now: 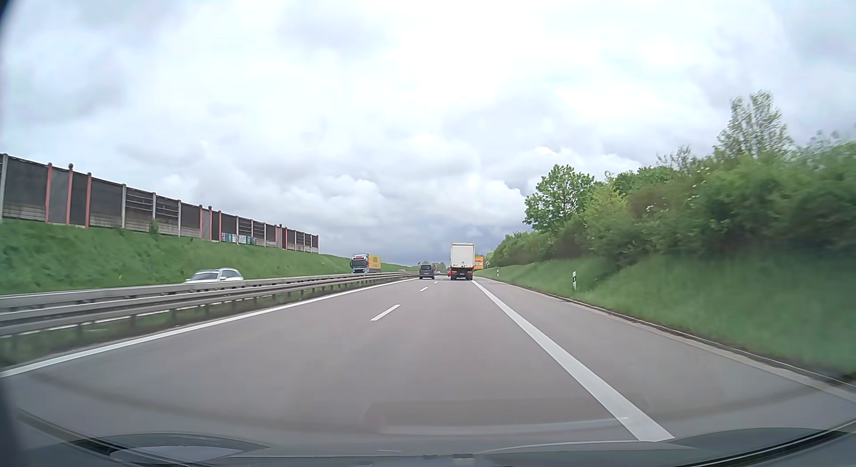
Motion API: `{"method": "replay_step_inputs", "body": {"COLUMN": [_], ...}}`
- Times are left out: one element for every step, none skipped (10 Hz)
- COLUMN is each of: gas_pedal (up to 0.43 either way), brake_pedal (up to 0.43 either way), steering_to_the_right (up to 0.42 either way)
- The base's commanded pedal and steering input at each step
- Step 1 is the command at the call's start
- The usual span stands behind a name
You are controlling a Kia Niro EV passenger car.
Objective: Follow the waypoints while adhering to traffic rules and regulations
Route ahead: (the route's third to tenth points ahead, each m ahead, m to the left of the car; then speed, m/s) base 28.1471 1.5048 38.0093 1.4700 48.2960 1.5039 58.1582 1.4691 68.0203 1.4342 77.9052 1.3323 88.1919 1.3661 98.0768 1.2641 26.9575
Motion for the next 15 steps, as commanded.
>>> {"method": "replay_step_inputs", "body": {"gas_pedal": [0.098,0.11,0.11,0.11,0.11,0.11,0.11,0.11,0.11,0.11,0.11,0.11,0.11,0.11,0.11], "brake_pedal": [0.012,0.006,0.012,0.012,0.012,0.012,0.012,0.012,0.012,0.012,0.012,0.006,0.012,0.012,0.012], "steering_to_the_right": [0.0,0.0,0.0,0.0,0.0,0.0,0.0,0.0,-0.001,-0.001,-0.002,-0.002,-0.002,-0.002,-0.002]}}
